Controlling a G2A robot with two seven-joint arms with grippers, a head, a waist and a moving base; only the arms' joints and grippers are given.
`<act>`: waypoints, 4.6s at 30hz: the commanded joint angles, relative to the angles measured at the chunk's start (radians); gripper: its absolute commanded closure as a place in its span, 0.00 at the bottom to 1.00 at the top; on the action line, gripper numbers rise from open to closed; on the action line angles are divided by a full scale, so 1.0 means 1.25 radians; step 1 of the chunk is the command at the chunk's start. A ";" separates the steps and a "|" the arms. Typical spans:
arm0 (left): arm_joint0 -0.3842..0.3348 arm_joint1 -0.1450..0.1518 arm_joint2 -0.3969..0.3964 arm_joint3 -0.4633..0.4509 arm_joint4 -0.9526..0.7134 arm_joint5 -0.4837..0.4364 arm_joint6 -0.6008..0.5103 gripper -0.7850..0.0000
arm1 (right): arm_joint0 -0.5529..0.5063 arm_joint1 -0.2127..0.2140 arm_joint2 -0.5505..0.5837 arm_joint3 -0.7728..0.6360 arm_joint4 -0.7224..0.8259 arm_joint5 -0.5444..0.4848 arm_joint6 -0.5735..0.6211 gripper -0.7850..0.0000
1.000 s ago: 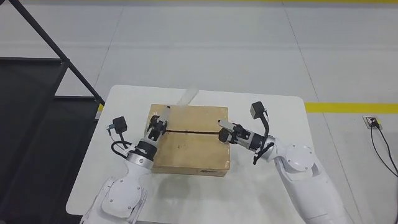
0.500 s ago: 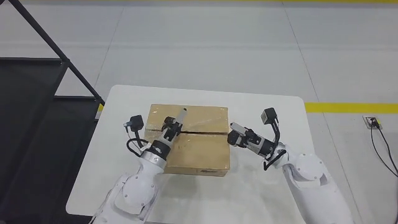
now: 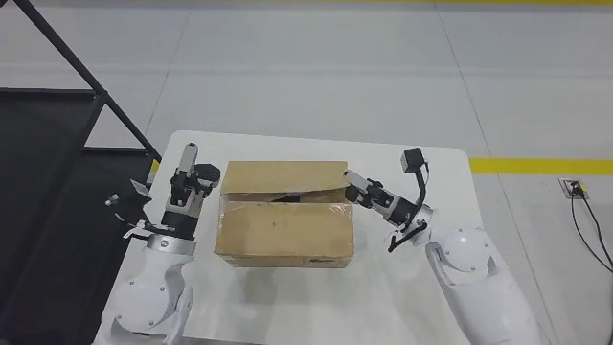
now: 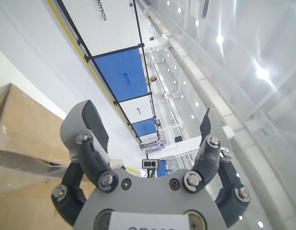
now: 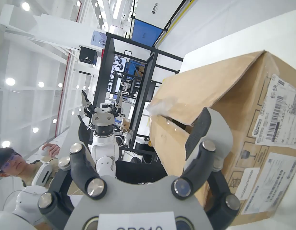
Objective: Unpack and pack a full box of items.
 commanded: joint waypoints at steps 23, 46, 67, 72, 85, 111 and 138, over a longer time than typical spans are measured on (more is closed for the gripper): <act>0.053 0.012 -0.102 0.075 -0.014 -0.009 -0.123 0.00 | -0.078 0.012 -0.013 -0.144 -0.299 0.068 -0.153 0.00; -0.026 0.023 -0.030 0.149 0.076 0.004 -0.285 0.00 | -0.106 0.020 -0.046 -0.167 -0.534 -0.060 -0.204 0.00; 0.039 0.027 -0.075 0.134 0.013 -0.020 -0.262 0.00 | -0.108 0.001 -0.276 -0.264 -1.290 0.200 -0.202 0.00; 0.047 0.028 -0.074 0.127 0.012 -0.024 -0.262 0.00 | -0.051 -0.032 -0.379 -0.233 -1.458 0.319 -0.074 0.00; 0.079 0.032 -0.098 0.113 -0.013 -0.064 -0.274 0.00 | 0.057 -0.103 -0.449 -0.119 -1.549 0.384 0.109 0.51; 0.092 0.037 -0.108 0.109 -0.020 -0.076 -0.279 0.00 | -0.026 -0.148 -0.400 -0.149 -1.675 0.357 0.106 0.23; 0.086 0.042 -0.115 0.121 -0.034 -0.081 -0.285 0.00 | -0.072 -0.194 -0.338 -0.131 -1.740 0.394 0.073 0.44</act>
